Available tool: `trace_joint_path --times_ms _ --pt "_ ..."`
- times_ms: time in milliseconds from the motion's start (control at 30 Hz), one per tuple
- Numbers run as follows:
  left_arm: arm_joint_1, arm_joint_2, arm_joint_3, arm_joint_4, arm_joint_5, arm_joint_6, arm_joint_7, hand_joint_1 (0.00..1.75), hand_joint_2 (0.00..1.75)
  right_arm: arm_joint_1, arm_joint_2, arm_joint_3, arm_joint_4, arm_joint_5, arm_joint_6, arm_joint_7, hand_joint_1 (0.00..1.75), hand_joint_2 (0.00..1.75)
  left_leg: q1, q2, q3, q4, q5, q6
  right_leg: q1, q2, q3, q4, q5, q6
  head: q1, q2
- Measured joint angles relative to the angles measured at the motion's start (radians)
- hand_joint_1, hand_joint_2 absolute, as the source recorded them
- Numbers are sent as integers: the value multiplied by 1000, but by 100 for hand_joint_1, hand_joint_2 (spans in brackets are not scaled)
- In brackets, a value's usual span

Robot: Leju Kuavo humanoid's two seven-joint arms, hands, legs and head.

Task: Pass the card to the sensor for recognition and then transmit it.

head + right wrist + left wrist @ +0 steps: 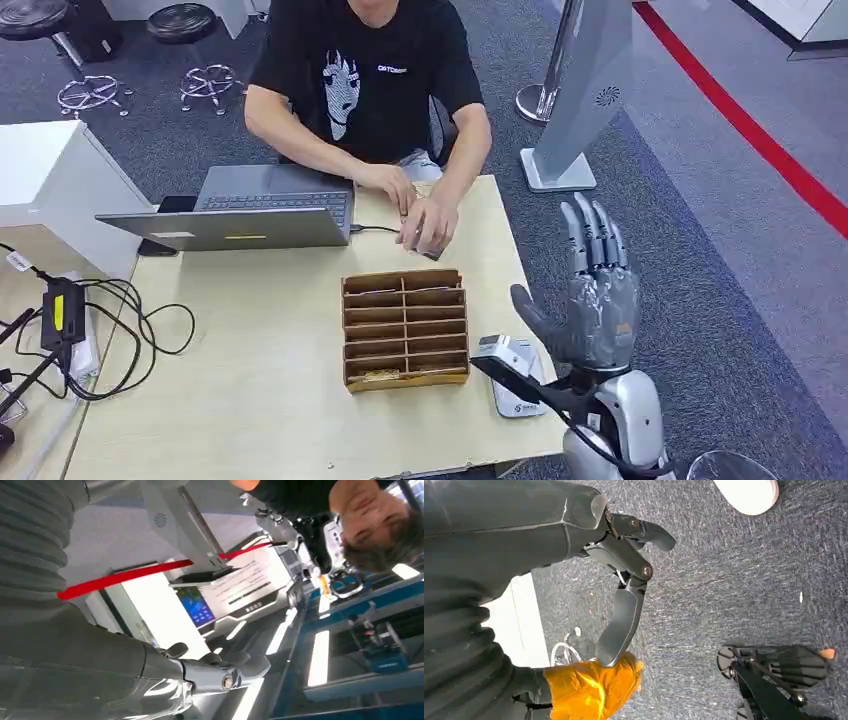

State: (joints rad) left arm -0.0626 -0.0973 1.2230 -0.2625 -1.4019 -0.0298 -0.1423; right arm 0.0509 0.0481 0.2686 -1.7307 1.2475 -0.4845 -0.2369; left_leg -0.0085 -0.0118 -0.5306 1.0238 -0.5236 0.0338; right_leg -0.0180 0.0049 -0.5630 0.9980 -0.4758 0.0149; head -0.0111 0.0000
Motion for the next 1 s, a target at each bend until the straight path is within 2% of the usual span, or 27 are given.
trace_joint_path --times_ms 200,400,700,833,1000 --pt "-8 0 0 3 -19 -3 0 0 175 -40 -22 122 82 119 -24 51 0 175 0 0 0 0 1 0 0 0 0 0 0 0 0 0" --pt "-9 1 0 5 -27 -3 0 0 175 -65 -31 169 128 138 -23 62 0 175 0 0 0 0 0 0 0 0 0 0 0 0 0 0" --pt "-11 3 0 7 -44 -13 -2 0 175 -148 -33 186 250 120 2 87 0 175 0 0 0 0 1 0 0 0 0 0 0 0 0 0" --pt "-11 3 -2 7 -53 -17 -3 0 175 -186 -33 175 311 132 14 110 0 175 0 0 0 0 1 0 0 0 0 0 0 0 0 0" --pt "-13 3 -3 8 -58 -21 -3 0 175 -234 -33 153 404 132 14 108 0 175 0 0 0 0 1 0 0 0 0 0 0 0 0 0"
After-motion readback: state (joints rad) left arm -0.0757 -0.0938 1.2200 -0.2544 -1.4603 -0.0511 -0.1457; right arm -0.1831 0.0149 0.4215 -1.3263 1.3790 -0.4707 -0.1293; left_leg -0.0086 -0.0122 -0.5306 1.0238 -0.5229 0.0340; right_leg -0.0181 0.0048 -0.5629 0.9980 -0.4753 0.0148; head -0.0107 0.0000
